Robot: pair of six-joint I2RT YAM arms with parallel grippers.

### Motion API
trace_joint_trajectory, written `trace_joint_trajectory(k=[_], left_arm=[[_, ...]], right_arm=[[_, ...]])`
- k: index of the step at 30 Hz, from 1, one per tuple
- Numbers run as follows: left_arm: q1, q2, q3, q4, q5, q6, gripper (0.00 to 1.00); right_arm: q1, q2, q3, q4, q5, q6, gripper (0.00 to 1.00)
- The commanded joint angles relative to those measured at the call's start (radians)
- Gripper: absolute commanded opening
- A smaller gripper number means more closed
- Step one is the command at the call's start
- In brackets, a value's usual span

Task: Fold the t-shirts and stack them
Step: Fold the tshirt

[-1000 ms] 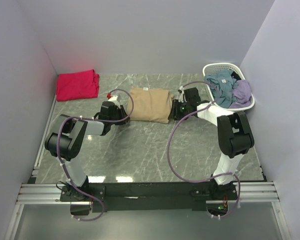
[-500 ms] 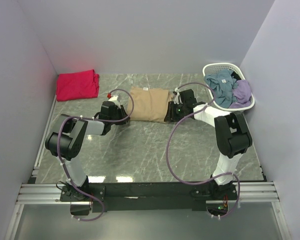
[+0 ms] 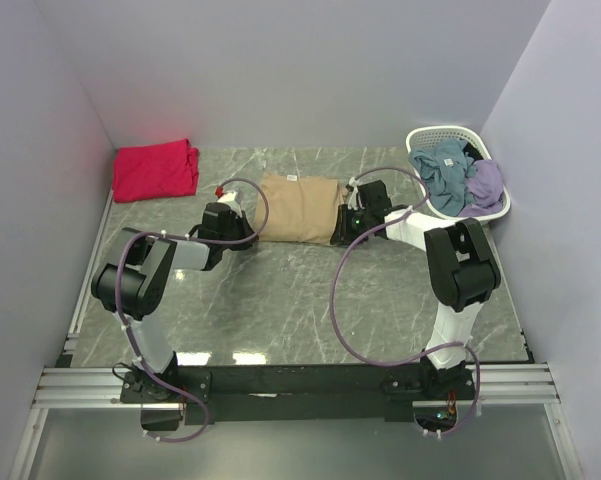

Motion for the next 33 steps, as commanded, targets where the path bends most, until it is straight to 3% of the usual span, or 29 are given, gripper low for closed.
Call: trace_joint_trajectory(k=[1,8,12,17,33], left_arm=[[-0.005,0.017,0.028,0.032,0.014,0.009,0.01],[-0.005,0.023,0.034,0.03,0.017,0.009,0.01],[-0.005,0.025,0.043,0.019,0.005,0.007,0.01],[-0.003,0.014,0.066,-0.051,-0.04,0.033,0.01],[0.009,0.012,0.074,-0.07,-0.061,0.032,0.01]], right_arm=[[0.007,0.017,-0.007,0.061,0.001,0.001,0.3],[0.007,0.023,-0.027,0.083,-0.006,0.007,0.0],[0.005,-0.018,-0.061,0.111,0.032,0.025,0.0],[0.01,-0.066,-0.023,-0.004,0.223,0.012,0.0],[0.018,-0.086,0.054,-0.146,0.54,-0.036,0.0]])
